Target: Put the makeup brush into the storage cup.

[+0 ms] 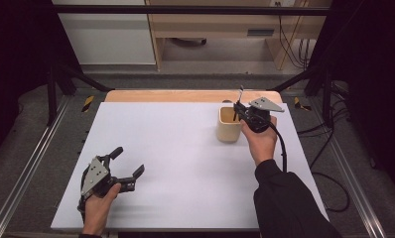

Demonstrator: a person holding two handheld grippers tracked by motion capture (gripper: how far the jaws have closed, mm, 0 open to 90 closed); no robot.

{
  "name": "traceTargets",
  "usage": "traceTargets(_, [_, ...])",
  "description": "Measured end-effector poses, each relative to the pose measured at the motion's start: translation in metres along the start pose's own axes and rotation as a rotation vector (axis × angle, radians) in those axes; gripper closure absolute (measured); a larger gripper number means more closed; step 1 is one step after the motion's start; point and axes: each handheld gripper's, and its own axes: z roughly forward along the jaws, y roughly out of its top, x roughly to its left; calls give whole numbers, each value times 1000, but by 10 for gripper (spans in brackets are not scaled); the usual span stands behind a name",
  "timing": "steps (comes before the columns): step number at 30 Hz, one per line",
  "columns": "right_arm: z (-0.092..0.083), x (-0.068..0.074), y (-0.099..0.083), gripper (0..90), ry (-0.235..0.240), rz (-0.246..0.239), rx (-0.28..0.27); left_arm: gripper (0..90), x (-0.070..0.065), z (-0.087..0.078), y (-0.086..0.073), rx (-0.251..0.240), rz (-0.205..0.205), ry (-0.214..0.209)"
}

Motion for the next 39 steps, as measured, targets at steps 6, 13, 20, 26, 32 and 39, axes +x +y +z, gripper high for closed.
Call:
traceTargets(6, [2,2,-4,837,8,-4,16,39,-1,0,0,1,2,-2])
traceTargets(13, [4,2,-8,837,10,-2,26,38,-2,1,0,1,10,-7])
traceTargets(20, [5,3,-10,837,14,-5,37,38,-3,1,0,3,13,-8])
traceTargets(26, [6,3,-11,837,18,-4,45,38,-3,1,0,4,14,-7])
traceTargets(32, [3,3,-10,759,54,14,47,38,-2,1,0,3,12,-7])
traceTargets(39, [-18,14,-4,377,34,-36,22,38,-3,2,0,6,14,-8])
